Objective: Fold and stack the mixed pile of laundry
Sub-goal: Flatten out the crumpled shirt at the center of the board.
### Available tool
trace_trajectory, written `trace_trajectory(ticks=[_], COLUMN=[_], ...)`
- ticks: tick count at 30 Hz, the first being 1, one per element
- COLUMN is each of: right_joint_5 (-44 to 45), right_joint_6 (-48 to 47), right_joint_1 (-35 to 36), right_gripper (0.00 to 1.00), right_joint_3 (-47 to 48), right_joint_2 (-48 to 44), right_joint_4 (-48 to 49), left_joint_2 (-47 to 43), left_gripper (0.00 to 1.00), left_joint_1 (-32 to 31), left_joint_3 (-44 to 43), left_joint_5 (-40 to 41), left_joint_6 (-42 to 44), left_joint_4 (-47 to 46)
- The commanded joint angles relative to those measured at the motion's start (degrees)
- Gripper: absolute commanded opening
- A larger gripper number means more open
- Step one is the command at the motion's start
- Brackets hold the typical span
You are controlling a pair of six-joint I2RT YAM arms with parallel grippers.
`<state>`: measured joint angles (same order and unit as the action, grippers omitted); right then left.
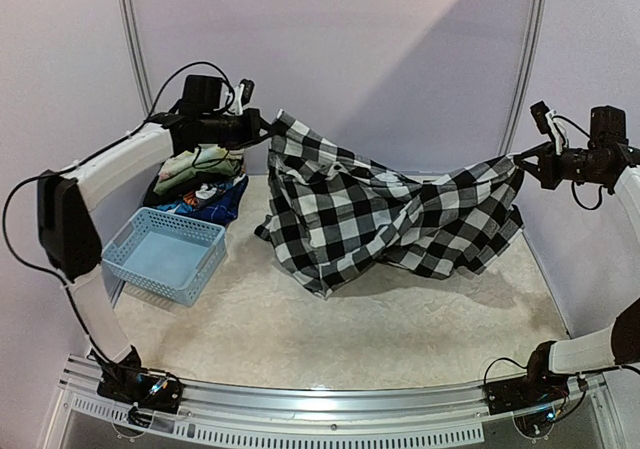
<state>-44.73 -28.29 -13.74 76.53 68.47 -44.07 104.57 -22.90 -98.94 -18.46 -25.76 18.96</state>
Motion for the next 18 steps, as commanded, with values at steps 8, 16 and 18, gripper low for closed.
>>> trace_trajectory(ticks=[8,16,18], right_joint_5=[-2.12,0.78,0.49], right_joint_6=[6.76,7.0,6.85], right_joint_1=[-0.52,-0.53,-0.5], right_gripper=[0.0,0.0,0.0], right_joint_3=[2.3,1.92,1.59], right_joint_2=[16.18,17.67,18.12], right_joint_4=[-1.0,-0.99,-0.95], left_joint_2=[4.32,0.42,2.01], left_gripper=[0.57,0.6,0.61], left_joint_1=[-5.94,-16.68,-18.08], left_joint_3=[7.23,21.94,22.17], left_joint_5=[2.07,-5.8,-5.49], left_joint_6=[4.44,12.02,12.18], left_joint_4=[-2.39,2.19,2.61])
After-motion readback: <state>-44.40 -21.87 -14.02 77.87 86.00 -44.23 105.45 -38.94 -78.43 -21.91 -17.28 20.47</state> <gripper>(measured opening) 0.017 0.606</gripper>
